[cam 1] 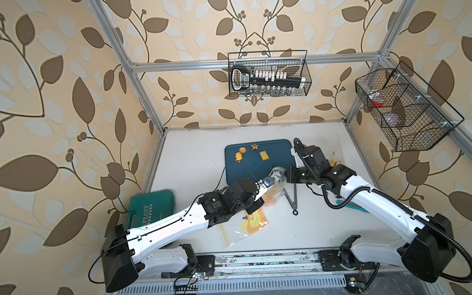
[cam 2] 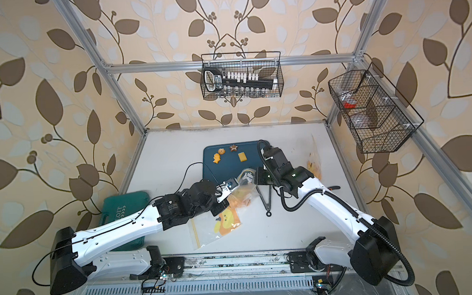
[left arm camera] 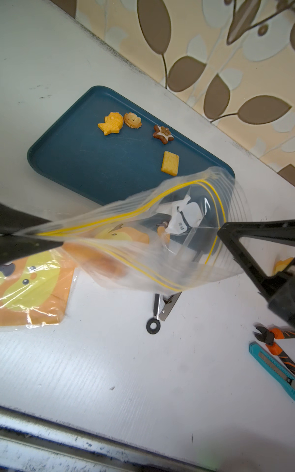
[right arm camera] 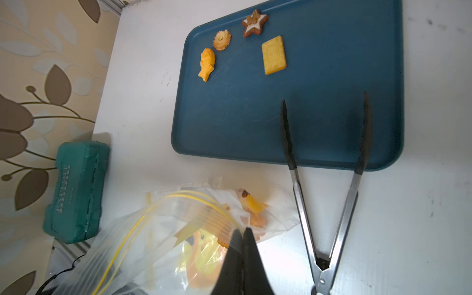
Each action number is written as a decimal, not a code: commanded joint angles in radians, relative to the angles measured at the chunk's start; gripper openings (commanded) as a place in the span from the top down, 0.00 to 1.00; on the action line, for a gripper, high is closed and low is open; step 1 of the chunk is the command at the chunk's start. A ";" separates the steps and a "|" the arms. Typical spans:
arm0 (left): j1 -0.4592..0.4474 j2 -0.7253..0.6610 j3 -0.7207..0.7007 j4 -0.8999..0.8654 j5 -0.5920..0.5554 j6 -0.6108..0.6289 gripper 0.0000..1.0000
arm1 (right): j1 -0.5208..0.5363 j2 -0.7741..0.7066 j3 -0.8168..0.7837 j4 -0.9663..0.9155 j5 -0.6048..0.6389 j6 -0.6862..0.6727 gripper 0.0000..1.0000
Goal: Put the cookies into a resealable bag to prevent moisture
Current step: Adjust the ziploc bag at the center of the board.
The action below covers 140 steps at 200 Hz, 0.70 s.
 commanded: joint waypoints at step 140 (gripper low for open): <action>0.051 -0.113 -0.012 -0.011 -0.004 -0.023 1.00 | 0.092 -0.127 0.101 -0.089 0.292 -0.162 0.43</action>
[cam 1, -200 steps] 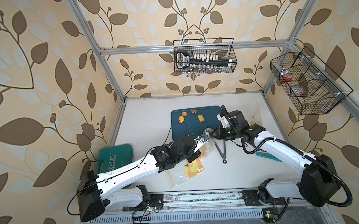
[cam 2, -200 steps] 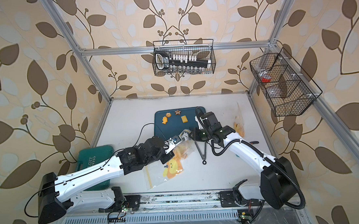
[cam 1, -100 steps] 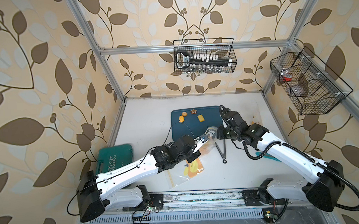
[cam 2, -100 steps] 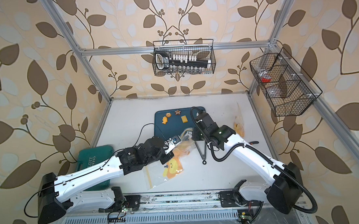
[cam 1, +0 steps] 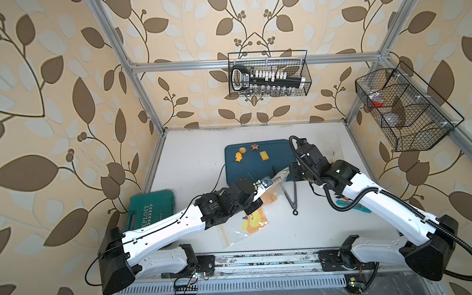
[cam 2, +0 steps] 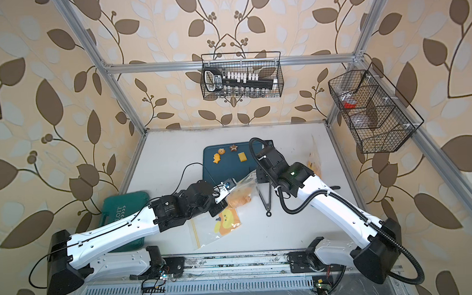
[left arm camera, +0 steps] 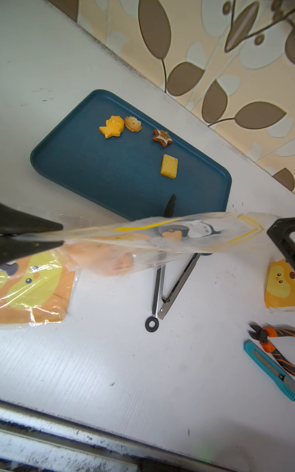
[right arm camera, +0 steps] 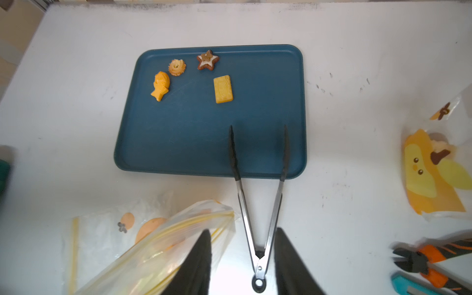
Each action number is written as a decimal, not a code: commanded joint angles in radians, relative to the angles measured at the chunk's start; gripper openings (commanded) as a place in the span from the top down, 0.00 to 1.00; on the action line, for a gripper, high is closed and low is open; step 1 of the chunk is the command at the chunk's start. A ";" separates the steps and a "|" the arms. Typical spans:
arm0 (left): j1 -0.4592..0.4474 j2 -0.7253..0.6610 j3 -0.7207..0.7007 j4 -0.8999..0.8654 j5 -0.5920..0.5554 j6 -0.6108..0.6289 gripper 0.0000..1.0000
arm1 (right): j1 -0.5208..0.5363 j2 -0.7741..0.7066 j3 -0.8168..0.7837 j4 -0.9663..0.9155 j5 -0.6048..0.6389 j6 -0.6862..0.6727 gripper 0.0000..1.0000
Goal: Put the cookies into a resealable bag to prevent moisture
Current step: Adjust the ziploc bag at the center of the board, then close the ziploc bag at the center of the board.
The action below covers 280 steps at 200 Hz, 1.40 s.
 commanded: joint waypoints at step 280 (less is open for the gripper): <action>0.632 0.181 0.007 0.079 0.965 0.415 1.00 | -0.177 -0.055 -0.203 0.089 -0.669 -0.805 0.12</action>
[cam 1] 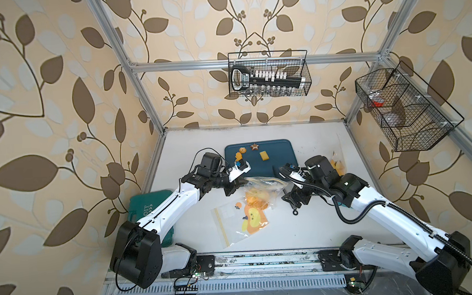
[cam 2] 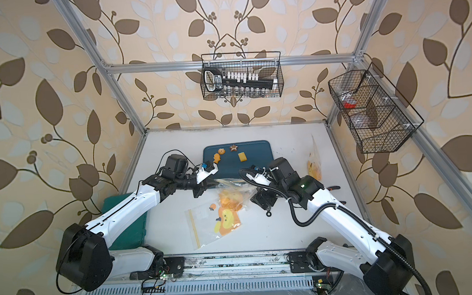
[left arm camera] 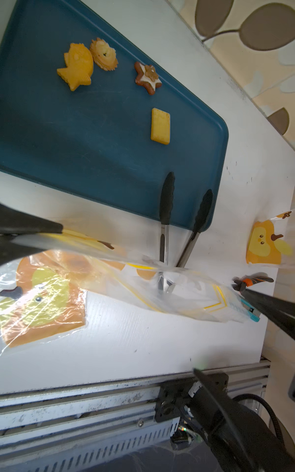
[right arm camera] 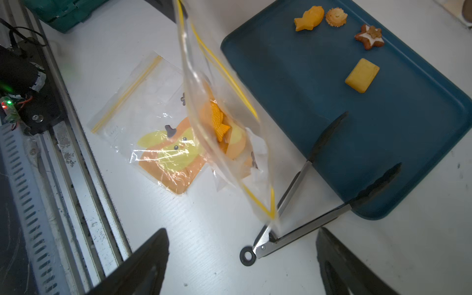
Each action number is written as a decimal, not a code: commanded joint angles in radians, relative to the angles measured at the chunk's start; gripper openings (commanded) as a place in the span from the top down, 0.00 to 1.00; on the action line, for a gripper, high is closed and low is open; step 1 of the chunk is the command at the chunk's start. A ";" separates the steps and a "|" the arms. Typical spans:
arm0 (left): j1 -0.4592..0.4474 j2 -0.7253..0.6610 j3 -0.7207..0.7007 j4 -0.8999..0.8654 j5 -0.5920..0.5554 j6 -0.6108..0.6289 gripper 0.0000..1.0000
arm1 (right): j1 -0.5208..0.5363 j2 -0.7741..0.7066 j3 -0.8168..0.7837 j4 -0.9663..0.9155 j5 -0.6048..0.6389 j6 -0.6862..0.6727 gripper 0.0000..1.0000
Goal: Put the cookies into a resealable bag to prevent moisture
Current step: Close the ziploc bag at the center of the board.
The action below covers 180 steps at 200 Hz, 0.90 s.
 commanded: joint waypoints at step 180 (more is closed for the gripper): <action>0.045 0.017 0.029 0.008 0.057 0.024 1.00 | -0.027 0.129 0.039 0.062 -0.102 -0.091 1.00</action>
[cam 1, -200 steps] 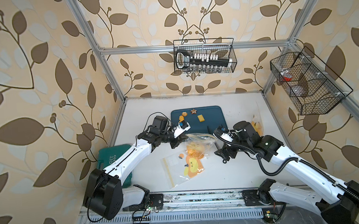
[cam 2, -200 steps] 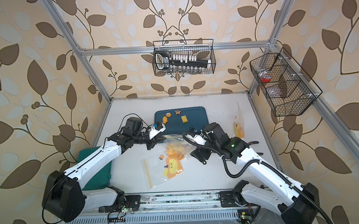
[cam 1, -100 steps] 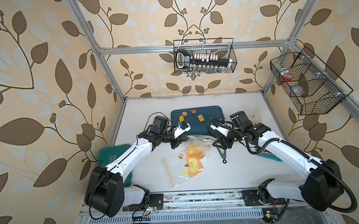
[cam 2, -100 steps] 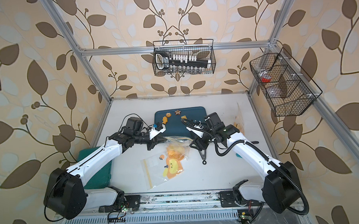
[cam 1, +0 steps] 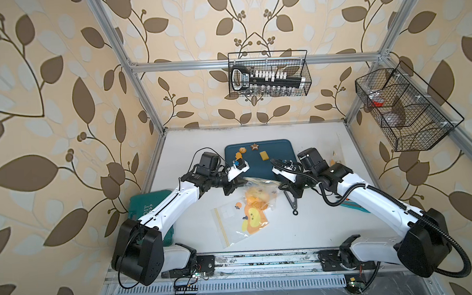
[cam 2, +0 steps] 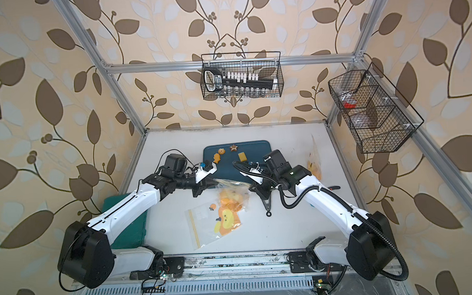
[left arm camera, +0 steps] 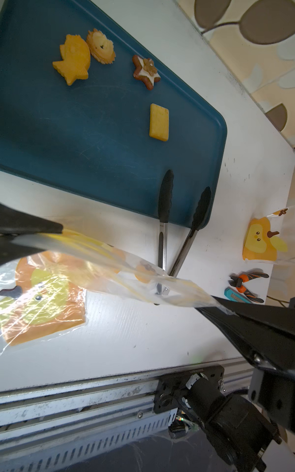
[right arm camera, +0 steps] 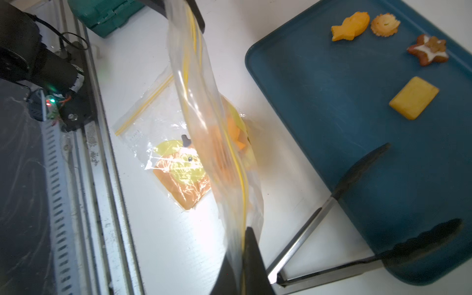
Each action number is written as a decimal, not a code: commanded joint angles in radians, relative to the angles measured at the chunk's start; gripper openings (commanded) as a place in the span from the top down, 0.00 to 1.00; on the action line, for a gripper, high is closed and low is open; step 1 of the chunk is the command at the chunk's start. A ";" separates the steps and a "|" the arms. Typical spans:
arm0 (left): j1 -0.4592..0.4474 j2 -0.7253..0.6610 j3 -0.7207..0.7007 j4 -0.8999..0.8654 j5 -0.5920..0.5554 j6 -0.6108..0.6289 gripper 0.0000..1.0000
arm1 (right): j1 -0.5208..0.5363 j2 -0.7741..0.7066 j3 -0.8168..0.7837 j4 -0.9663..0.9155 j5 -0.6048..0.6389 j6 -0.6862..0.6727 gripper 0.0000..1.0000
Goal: Put the cookies into a resealable bag to prevent moisture
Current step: Close the ziploc bag at the center of the board.
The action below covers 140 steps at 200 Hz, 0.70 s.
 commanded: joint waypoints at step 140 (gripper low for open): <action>0.017 -0.009 0.030 -0.006 0.060 0.017 1.00 | 0.121 0.032 0.069 0.007 0.208 -0.015 1.00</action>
